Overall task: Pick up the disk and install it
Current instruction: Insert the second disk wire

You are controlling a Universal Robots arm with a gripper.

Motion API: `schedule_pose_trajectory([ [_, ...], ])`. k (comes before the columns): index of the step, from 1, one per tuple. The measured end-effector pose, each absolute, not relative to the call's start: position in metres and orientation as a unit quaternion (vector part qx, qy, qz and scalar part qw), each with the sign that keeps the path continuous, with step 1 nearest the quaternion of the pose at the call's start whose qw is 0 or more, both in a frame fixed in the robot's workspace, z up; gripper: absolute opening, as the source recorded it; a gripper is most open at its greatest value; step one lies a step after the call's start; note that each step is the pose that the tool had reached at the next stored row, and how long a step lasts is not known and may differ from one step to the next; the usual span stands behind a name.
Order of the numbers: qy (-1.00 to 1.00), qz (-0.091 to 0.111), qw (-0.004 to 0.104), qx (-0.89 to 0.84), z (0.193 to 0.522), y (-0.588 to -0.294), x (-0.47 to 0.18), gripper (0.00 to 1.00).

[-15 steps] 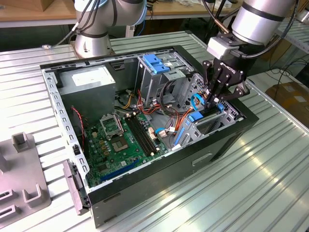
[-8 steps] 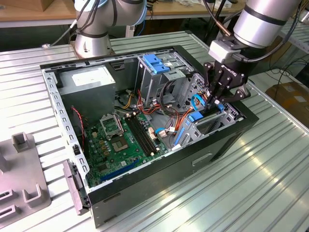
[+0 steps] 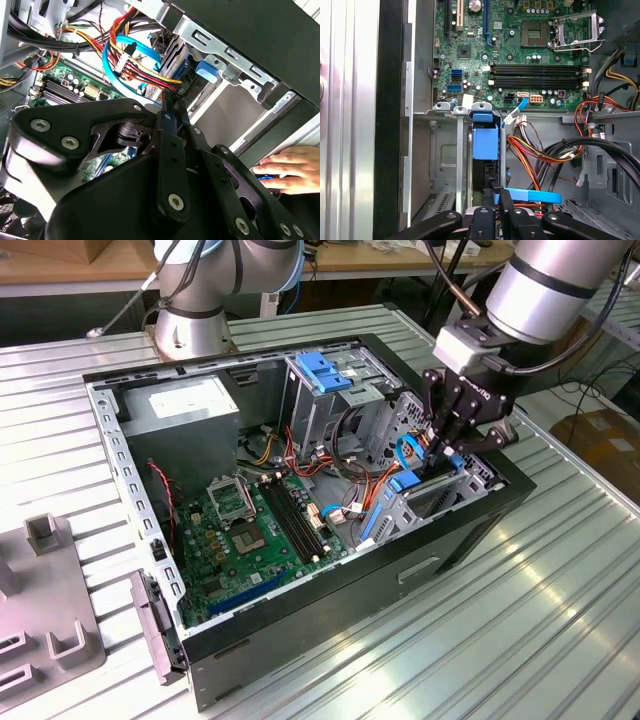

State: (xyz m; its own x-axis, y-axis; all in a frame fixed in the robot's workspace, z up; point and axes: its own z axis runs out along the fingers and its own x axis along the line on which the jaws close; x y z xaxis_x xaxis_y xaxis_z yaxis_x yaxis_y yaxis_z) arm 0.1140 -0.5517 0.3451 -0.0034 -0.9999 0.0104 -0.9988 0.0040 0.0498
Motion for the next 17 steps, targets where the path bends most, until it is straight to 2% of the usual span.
schedule_pose_trajectory([
  [12, -0.708, -0.018, 0.017, 0.706, 0.345, -0.553, 0.114, 0.16],
  [17, -0.708, -0.018, 0.017, 0.706, 0.356, -0.553, 0.114, 0.16],
])
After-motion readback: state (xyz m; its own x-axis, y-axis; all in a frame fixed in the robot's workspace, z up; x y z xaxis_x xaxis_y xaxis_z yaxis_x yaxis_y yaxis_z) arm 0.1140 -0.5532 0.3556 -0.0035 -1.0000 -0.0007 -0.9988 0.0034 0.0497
